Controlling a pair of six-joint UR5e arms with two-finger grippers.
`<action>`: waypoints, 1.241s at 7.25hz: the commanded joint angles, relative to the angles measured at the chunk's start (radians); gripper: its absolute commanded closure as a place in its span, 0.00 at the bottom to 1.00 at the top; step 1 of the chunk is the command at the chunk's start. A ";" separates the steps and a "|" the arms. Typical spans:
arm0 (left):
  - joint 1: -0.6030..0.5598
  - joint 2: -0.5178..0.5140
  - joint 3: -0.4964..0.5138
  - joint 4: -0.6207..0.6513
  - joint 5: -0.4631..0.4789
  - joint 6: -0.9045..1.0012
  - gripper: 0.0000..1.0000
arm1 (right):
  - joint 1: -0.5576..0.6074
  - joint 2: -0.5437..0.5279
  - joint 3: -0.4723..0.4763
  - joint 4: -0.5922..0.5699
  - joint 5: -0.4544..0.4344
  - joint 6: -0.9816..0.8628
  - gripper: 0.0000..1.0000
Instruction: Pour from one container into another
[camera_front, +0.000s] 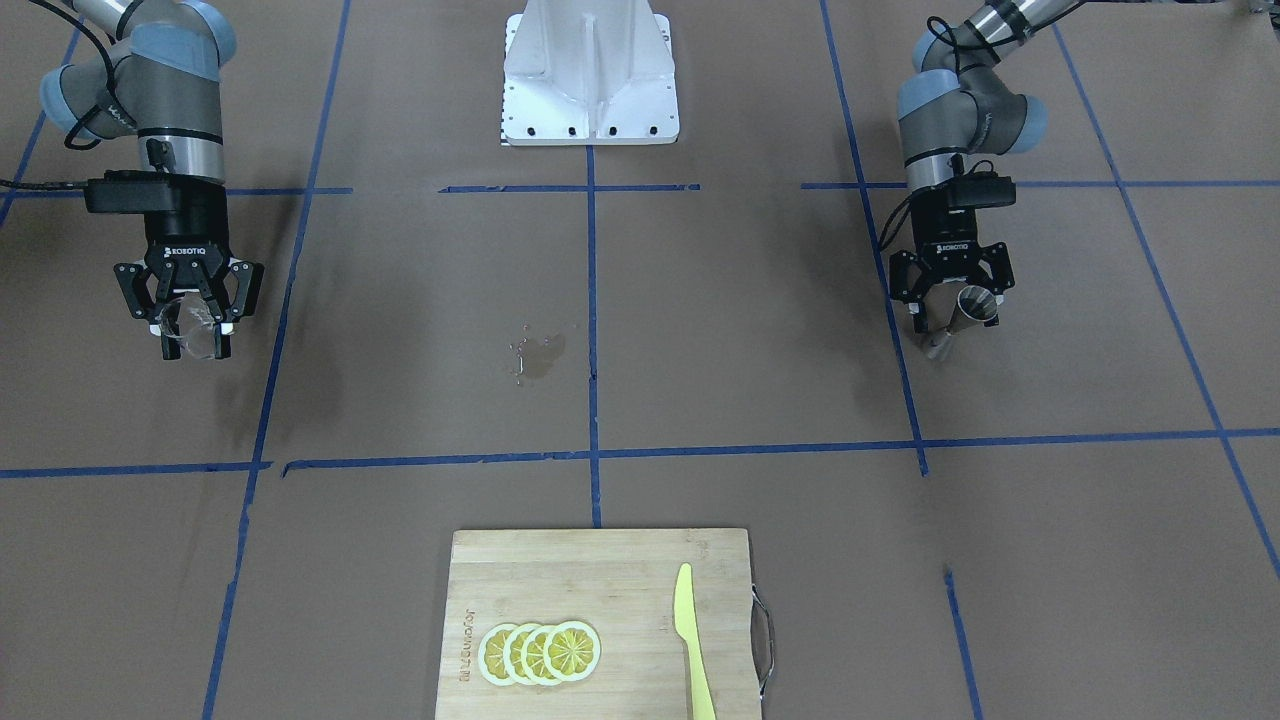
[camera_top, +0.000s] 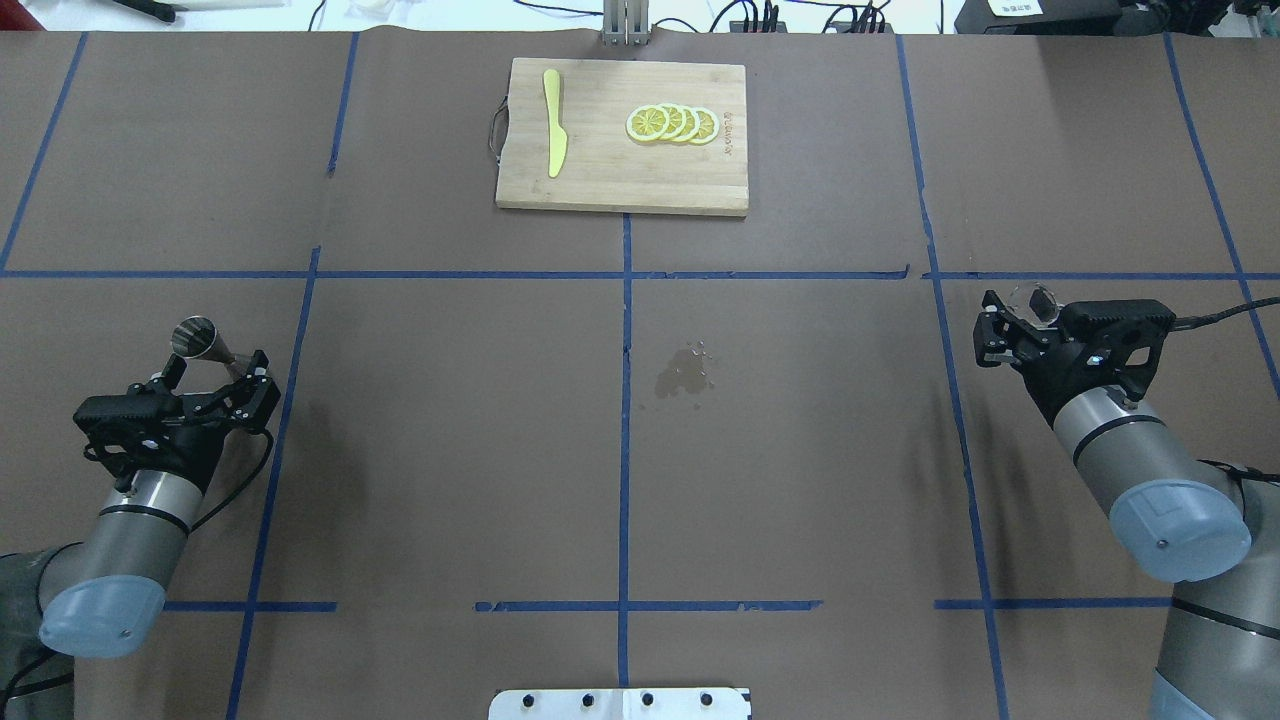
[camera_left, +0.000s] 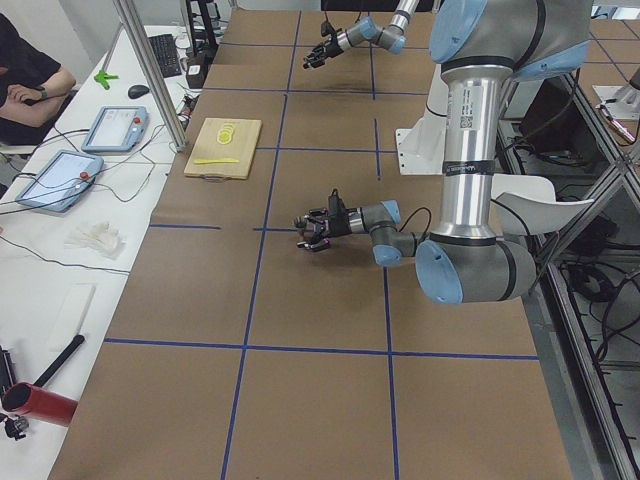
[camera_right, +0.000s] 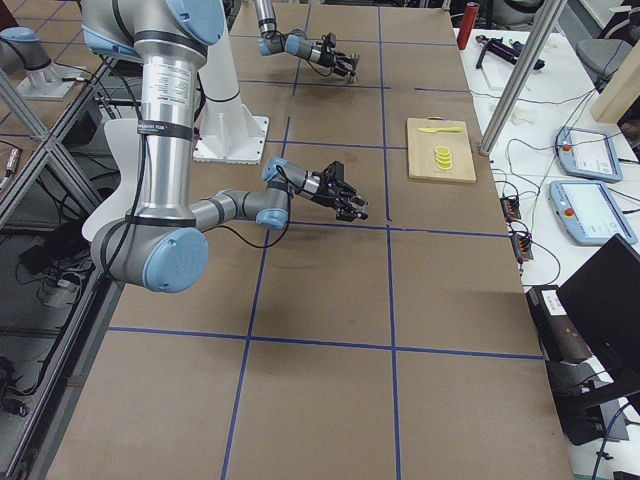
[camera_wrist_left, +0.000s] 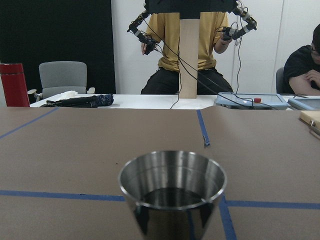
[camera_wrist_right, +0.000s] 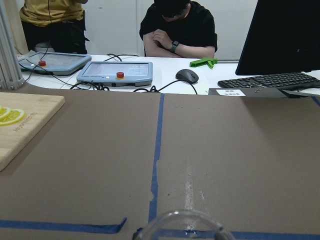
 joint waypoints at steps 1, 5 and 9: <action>0.000 0.069 -0.085 -0.003 -0.123 0.048 0.00 | -0.012 0.002 -0.090 0.119 -0.023 -0.005 1.00; 0.000 0.102 -0.141 -0.002 -0.339 0.079 0.00 | -0.024 0.002 -0.107 0.121 -0.045 -0.007 1.00; -0.017 0.198 -0.302 0.000 -0.503 0.189 0.00 | -0.134 0.008 -0.171 0.139 -0.148 0.018 1.00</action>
